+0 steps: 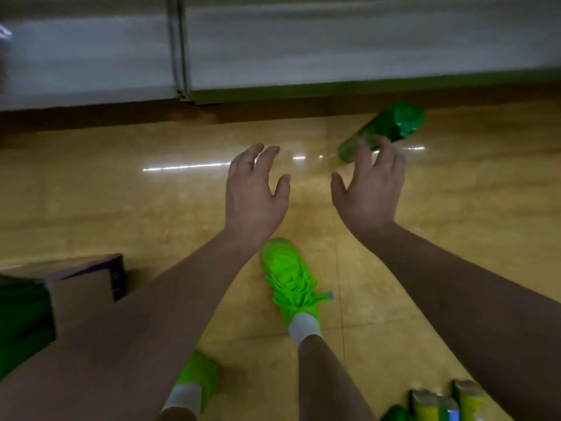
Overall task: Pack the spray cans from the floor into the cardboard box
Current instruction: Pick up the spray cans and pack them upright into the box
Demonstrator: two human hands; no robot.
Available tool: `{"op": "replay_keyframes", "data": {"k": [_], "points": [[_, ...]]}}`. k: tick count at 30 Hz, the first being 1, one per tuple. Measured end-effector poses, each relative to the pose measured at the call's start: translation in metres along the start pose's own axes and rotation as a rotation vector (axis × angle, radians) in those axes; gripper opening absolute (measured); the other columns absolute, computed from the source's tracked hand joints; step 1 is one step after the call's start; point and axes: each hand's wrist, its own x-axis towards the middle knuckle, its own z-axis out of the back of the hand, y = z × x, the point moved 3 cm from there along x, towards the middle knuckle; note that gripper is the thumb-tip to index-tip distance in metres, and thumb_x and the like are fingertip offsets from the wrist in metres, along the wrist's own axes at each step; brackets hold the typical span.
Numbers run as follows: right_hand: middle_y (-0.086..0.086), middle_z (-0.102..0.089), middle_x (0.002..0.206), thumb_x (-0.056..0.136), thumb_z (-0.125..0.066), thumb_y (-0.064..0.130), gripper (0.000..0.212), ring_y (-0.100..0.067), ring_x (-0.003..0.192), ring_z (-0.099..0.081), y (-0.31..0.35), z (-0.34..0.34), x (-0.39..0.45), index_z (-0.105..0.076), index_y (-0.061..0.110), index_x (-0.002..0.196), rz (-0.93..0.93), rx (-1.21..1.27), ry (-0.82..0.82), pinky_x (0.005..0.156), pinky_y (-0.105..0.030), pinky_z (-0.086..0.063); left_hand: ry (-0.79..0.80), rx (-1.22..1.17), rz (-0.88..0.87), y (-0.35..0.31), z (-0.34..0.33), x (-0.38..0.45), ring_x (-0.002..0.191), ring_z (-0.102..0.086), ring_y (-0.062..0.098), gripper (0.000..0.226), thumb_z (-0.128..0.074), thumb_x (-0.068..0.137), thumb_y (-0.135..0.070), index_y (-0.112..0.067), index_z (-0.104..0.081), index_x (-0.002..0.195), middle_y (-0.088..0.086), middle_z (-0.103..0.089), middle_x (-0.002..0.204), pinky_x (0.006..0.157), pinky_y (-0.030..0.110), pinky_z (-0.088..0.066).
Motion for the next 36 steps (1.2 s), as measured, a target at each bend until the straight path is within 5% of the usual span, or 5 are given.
{"op": "replay_keyframes", "data": {"k": [8, 13, 20, 28, 36], "points": [[-0.021, -0.006, 0.161, 0.084, -0.074, 0.032, 0.091, -0.043, 0.143, -0.023, -0.047, 0.004, 0.073, -0.017, 0.030, 0.155, -0.123, -0.030, 0.148, 0.113, -0.049, -0.030, 0.056, -0.025, 0.005, -0.042, -0.050, 0.011, 0.134, -0.041, 0.026, 0.049, -0.066, 0.090, -0.029, -0.018, -0.057, 0.137, 0.010, -0.050, 0.143, 0.109, 0.037, -0.035], [-0.021, -0.031, 0.143, 0.083, -0.072, 0.014, 0.063, -0.037, 0.119, -0.044, -0.029, -0.002, 0.070, -0.042, 0.024, 0.137, -0.036, -0.028, 0.097, 0.093, -0.039, -0.044, 0.045, -0.002, 0.053, -0.025, -0.045, 0.016, 0.133, -0.042, 0.026, 0.050, -0.066, 0.089, -0.029, -0.018, -0.056, 0.137, 0.009, -0.051, 0.142, 0.108, 0.035, -0.034], [-0.016, -0.041, 0.123, 0.077, -0.071, 0.010, 0.051, -0.033, 0.105, -0.049, 0.012, 0.004, 0.047, -0.054, 0.018, 0.125, 0.156, 0.010, 0.174, 0.075, -0.030, -0.040, -0.020, 0.035, 0.161, 0.004, 0.007, 0.017, 0.134, -0.039, 0.029, 0.051, -0.065, 0.088, -0.023, -0.014, -0.054, 0.138, 0.012, -0.045, 0.145, 0.109, 0.035, -0.032], [-0.014, -0.040, 0.123, 0.072, -0.072, 0.013, 0.056, -0.035, 0.106, -0.051, 0.160, 0.067, 0.007, -0.059, 0.019, 0.126, 0.405, 0.123, 0.369, 0.088, -0.033, -0.044, -0.171, 0.072, 0.292, 0.039, 0.140, -0.010, 0.125, -0.046, 0.040, 0.053, -0.066, 0.083, -0.021, -0.005, -0.057, 0.133, 0.022, -0.051, 0.136, 0.105, 0.046, -0.040], [-0.007, -0.041, 0.118, 0.073, -0.079, 0.022, 0.057, -0.024, 0.106, -0.047, 0.373, 0.153, -0.080, -0.059, 0.024, 0.126, 0.878, 0.102, 0.336, 0.077, -0.029, -0.042, -0.484, 0.060, 0.466, 0.100, 0.315, -0.083, 0.136, -0.036, 0.028, 0.051, -0.059, 0.094, -0.029, -0.014, -0.049, 0.142, 0.012, -0.044, 0.147, 0.109, 0.042, -0.037]]}}
